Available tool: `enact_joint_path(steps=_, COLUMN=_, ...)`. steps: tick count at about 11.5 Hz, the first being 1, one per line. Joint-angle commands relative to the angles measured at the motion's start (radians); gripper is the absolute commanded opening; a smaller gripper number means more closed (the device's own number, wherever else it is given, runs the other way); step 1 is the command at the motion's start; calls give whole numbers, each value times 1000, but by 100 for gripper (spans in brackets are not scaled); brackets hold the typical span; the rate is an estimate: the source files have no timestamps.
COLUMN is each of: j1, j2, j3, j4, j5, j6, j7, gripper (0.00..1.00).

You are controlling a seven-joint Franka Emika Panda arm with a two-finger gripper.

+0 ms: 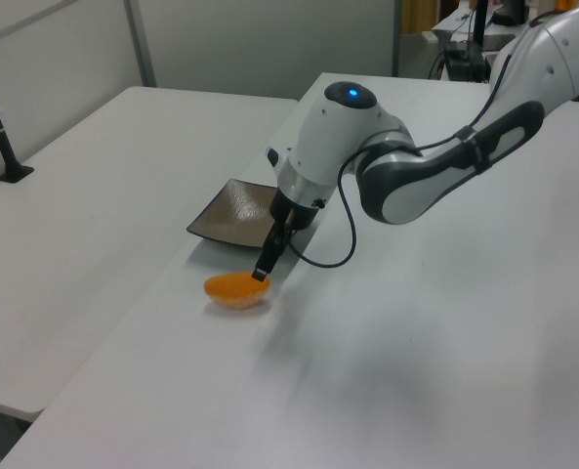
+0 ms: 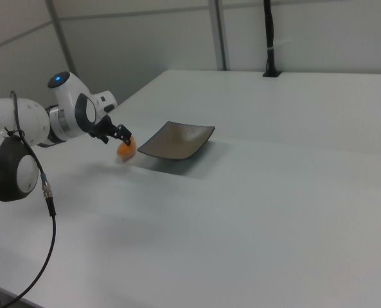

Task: Bread is placed on a ceramic plate
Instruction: 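Close the gripper on the orange bread roll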

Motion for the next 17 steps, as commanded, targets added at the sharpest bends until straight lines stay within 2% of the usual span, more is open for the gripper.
enact_joint_path(steps=1, j1=83, j2=58, j3=-107, j4=30, j5=-24, j6=125, j7=75, gripper=100)
enact_joint_path(steps=4, j1=84, j2=107, j3=-108, j4=91, j5=-44, j6=133, j7=76, gripper=100)
enact_joint_path(steps=7, j1=109, j2=158, j3=-148, j4=141, j5=-44, j6=136, j7=76, gripper=100)
enact_joint_path(steps=11, j1=125, j2=199, j3=-162, j4=174, j5=-47, j6=137, j7=76, gripper=100)
enact_joint_path(steps=12, j1=130, j2=201, j3=-165, j4=174, j5=-47, j6=137, j7=75, gripper=88)
enact_joint_path(steps=13, j1=130, j2=201, j3=-167, j4=174, j5=-47, j6=137, j7=76, gripper=52)
enact_joint_path(steps=14, j1=130, j2=201, j3=-167, j4=171, j5=-49, j6=137, j7=76, gripper=35)
enact_joint_path(steps=17, j1=129, j2=201, j3=-165, j4=171, j5=-47, j6=137, j7=76, gripper=35)
